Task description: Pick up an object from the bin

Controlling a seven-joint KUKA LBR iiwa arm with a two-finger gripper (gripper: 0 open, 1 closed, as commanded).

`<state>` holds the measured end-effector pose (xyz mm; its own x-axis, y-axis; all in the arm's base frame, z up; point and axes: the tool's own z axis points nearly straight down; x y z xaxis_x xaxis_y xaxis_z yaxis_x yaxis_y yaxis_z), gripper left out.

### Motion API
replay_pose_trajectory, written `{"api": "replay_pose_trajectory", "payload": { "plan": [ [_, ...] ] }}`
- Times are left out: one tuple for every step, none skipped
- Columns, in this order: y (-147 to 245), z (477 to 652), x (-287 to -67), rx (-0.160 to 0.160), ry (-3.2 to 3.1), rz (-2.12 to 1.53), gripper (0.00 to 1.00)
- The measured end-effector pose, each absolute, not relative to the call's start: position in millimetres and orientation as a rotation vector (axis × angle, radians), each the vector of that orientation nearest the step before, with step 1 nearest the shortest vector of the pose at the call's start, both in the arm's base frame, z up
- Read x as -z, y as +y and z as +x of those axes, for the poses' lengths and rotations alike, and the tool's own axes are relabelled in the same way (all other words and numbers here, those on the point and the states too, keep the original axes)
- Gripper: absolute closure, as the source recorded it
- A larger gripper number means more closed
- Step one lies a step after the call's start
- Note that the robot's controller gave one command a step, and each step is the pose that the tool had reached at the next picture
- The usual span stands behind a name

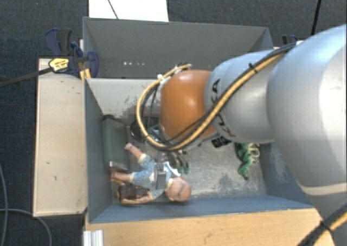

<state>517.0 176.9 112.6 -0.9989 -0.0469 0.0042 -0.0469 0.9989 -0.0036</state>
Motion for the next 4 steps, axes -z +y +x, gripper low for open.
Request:
{"api": "replay_pose_trajectory", "payload": {
  "plan": [
    [202.6, 509.6, -94.5, 0.012, -3.123, 0.405, 0.0],
    [177.5, 490.9, -70.7, 0.005, -3.078, 0.663, 0.0],
    [135.1, 501.1, -77.5, 0.002, -2.993, 0.983, 1.0],
    [135.1, 501.1, -77.5, 0.002, -2.994, 0.98, 1.0]
  ]
}}
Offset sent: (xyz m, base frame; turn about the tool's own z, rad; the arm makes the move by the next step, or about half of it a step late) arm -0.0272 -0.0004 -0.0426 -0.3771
